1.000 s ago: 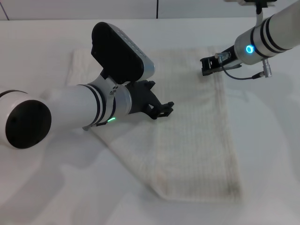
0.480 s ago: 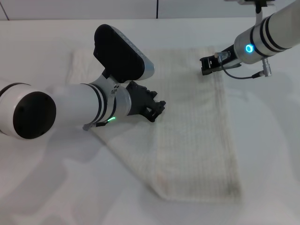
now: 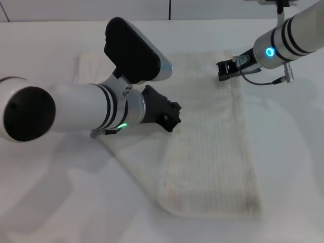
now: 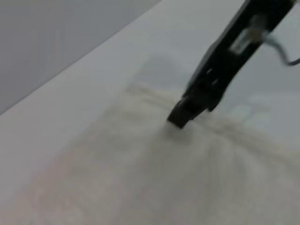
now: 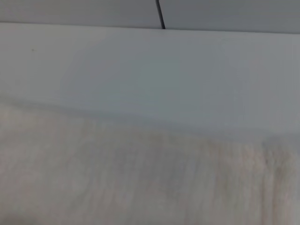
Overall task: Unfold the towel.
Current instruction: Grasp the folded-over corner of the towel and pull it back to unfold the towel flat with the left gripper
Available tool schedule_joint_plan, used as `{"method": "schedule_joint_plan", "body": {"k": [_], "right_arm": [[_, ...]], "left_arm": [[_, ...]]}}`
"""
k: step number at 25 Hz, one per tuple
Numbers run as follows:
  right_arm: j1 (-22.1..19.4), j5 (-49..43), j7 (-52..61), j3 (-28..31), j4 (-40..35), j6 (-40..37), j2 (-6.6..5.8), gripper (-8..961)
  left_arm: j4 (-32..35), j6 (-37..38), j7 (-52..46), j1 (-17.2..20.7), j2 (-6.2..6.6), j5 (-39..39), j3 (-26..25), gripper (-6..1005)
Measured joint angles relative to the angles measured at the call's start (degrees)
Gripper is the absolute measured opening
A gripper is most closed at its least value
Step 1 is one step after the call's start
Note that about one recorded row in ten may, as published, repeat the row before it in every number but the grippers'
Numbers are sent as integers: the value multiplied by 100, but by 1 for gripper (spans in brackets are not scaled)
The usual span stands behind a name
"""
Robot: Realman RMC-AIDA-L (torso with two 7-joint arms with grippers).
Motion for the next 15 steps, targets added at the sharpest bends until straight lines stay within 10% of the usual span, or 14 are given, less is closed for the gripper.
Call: {"method": "schedule_joint_plan", "body": {"k": [15], "right_arm": [[18, 1, 0, -48, 125, 85, 4, -1]], "left_arm": [[-2637, -3234, -1961, 373, -19, 2250, -236, 6]]}}
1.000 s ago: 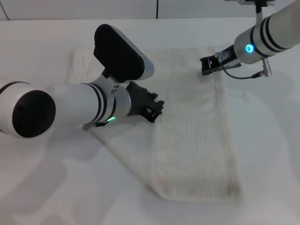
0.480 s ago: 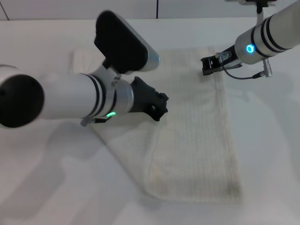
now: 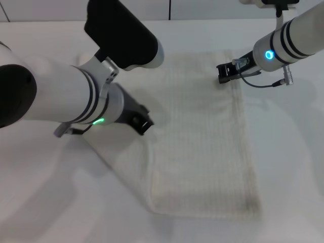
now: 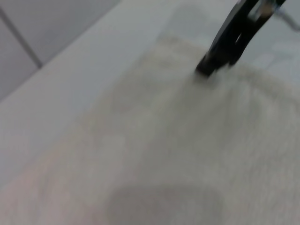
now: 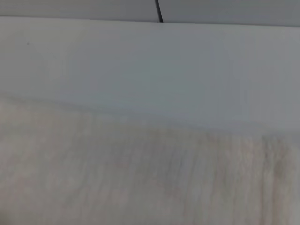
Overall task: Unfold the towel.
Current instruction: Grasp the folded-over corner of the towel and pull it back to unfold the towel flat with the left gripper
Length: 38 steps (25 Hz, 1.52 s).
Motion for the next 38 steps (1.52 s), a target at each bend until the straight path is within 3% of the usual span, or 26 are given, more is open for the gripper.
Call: {"method": "schedule_joint_plan", "body": {"k": [5, 15, 28, 38], "right_arm": [[-13, 0, 0, -6, 23, 1, 1, 0], [-3, -2, 0, -24, 114, -10, 1, 0], [-13, -9, -14, -72, 89, 10, 1, -1], [-1, -9, -42, -75, 102, 11, 1, -1]], "left_arm": [[-341, -968, -704, -74, 14, 496, 156, 5], [-723, -1955, -938, -83, 48, 524, 56, 6], [-778, -2364, -999, 99, 88, 545, -707, 5], [-864, -2710, -1203, 295, 103, 549, -721, 6]]}}
